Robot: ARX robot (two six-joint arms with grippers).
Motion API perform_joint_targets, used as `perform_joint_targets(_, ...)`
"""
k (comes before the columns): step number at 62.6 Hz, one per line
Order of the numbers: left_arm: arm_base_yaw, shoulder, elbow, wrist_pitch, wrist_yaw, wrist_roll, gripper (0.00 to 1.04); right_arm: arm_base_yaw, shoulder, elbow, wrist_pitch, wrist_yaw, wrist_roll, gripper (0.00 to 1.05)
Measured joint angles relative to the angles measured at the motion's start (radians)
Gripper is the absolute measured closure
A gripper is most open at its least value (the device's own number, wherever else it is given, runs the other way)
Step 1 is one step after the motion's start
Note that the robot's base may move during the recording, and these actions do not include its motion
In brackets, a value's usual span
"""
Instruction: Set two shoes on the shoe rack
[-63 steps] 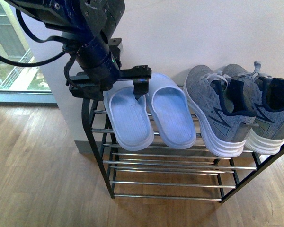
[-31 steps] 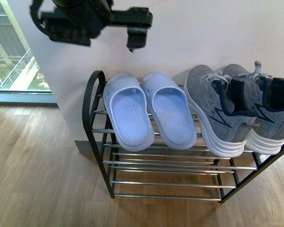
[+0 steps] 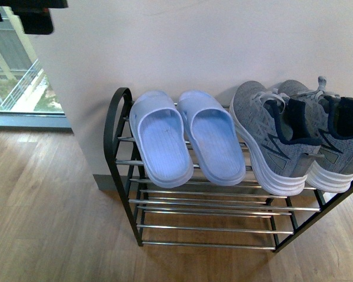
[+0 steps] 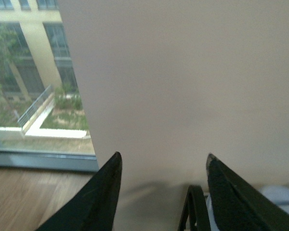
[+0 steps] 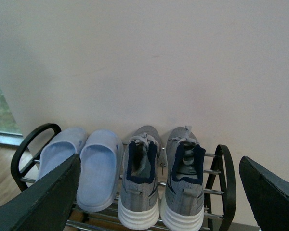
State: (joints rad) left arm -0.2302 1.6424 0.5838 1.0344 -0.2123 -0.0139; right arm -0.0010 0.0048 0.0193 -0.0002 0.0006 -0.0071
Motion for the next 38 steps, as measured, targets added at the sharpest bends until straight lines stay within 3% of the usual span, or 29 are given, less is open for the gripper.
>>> perform_joint_targets(18, 0.079, -0.204, -0.237, 0.039, 0.062, 0.003, 1.04, 0.000, 0.000, 0.000, 0.000, 0.000, 0.000, 0.09)
perform_joint_targets(38, 0.135, -0.369, -0.425, 0.058, 0.117, 0.004, 1.03, 0.000, 0.000, 0.000, 0.000, 0.000, 0.000, 0.09)
